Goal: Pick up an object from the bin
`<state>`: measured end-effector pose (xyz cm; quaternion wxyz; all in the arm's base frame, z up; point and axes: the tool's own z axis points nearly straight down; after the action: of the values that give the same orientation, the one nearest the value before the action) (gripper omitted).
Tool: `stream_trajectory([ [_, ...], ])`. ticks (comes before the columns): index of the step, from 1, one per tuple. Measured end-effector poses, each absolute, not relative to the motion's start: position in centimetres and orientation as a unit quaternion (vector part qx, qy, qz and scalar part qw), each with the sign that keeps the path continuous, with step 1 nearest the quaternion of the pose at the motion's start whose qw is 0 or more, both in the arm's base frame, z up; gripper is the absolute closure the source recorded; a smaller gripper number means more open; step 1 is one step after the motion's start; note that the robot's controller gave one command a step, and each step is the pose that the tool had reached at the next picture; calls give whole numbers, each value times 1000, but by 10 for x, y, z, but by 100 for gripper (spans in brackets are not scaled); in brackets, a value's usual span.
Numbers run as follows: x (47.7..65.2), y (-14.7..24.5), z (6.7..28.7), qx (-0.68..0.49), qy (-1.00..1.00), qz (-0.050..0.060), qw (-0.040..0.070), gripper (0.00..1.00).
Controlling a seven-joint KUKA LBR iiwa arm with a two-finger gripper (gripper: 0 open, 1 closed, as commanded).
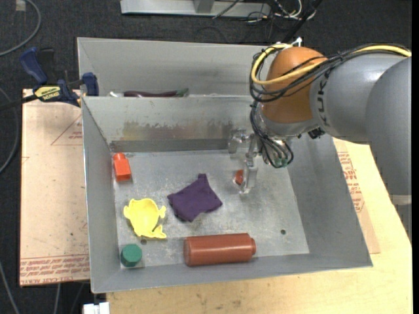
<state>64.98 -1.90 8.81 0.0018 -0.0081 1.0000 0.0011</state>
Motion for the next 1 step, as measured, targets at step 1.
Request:
stream_trajectory([
  [1, 650, -19, 88, -8, 1000, 1, 2, 0],
])
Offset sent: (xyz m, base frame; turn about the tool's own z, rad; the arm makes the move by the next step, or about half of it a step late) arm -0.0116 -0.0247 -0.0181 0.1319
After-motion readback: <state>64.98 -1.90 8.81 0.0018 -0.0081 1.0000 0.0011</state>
